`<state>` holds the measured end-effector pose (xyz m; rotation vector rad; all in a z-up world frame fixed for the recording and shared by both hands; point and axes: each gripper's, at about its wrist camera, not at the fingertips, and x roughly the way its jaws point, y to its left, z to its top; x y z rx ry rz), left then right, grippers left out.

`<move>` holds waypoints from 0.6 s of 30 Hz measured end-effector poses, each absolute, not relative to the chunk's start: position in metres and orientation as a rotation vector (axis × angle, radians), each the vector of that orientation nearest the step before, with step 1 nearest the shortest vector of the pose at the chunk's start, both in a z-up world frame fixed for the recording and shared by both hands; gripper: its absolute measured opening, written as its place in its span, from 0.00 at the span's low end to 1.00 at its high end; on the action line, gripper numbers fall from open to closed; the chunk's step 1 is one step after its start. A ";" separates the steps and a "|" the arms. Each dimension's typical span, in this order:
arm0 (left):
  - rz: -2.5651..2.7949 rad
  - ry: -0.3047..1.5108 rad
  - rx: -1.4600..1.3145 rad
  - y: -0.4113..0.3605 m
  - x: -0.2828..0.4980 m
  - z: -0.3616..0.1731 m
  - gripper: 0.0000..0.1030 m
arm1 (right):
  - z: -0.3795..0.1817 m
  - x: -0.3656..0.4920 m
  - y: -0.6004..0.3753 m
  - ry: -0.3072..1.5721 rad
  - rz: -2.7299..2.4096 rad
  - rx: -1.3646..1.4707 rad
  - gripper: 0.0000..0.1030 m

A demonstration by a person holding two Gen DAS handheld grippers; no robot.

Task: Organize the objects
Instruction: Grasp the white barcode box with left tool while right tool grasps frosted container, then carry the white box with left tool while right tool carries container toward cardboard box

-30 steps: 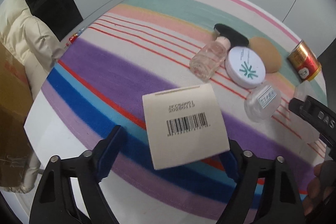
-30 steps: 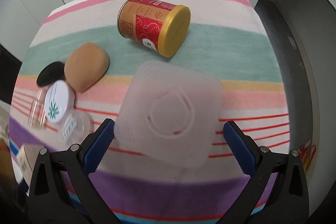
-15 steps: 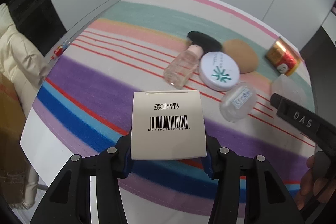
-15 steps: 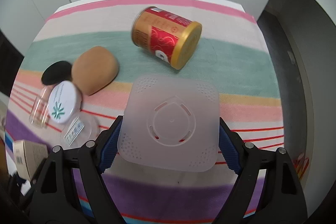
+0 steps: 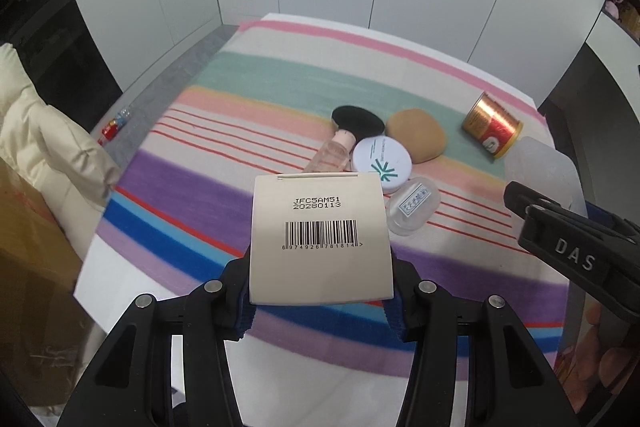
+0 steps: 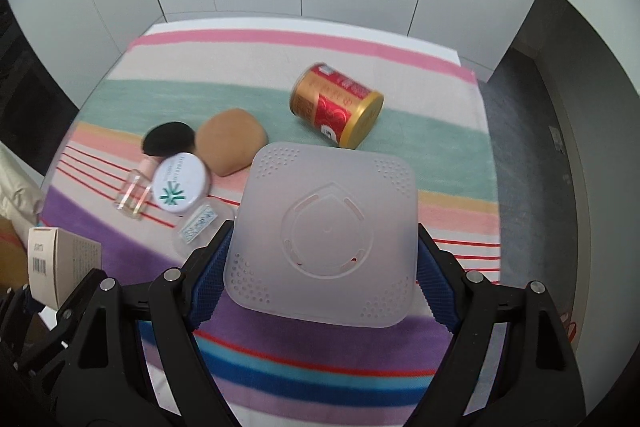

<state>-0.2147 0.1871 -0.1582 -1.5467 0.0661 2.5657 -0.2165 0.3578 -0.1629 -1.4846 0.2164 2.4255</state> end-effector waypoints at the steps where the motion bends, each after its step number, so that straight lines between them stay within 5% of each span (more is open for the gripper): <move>1: 2.565 0.067 -1.543 0.188 -0.211 -0.152 0.51 | -0.158 -0.214 0.357 0.211 2.428 -1.479 0.83; 18: 2.580 0.076 -1.372 0.168 -0.164 -0.060 0.51 | -0.068 -0.155 0.327 0.184 2.517 -1.393 0.83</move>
